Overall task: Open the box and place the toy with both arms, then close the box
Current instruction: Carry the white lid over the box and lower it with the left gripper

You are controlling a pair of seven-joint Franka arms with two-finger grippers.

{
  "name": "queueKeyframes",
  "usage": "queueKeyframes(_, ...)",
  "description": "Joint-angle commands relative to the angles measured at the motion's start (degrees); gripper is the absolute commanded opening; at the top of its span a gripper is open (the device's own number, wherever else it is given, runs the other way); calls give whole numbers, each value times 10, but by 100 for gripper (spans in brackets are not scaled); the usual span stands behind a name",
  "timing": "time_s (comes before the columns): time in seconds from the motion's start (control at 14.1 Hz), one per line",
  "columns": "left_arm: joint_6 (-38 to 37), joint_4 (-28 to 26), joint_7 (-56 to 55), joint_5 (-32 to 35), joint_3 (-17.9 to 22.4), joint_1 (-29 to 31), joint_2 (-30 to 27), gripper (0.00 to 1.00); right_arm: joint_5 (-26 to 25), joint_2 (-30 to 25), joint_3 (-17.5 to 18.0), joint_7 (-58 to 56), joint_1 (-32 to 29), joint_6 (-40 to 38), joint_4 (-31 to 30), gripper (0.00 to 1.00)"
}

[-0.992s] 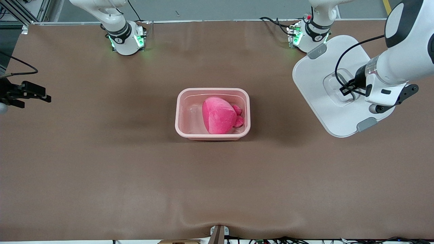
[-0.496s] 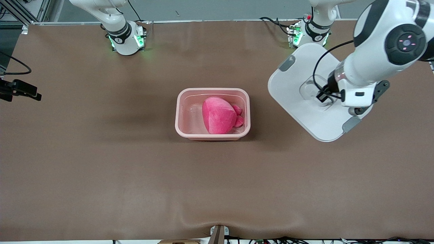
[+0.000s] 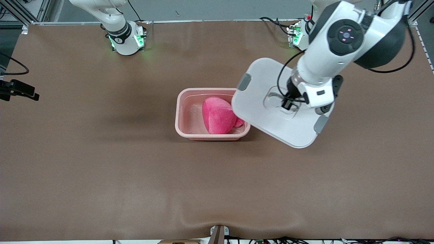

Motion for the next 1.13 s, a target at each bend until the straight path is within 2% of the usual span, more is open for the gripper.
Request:
queueKeyframes(0.0,47,40,-102,6,3,-40,42,0,-2,-5,2,12,4,-7,0,100)
queueKeyframes(0.35,107,59,-269,83,4,-90,82,0,19,-4,2,12,4,-15,0,100)
queueKeyframes(1.06,180,63,-398,165,5,-125,113,0,12,6,3,5,15,-18,30,100)
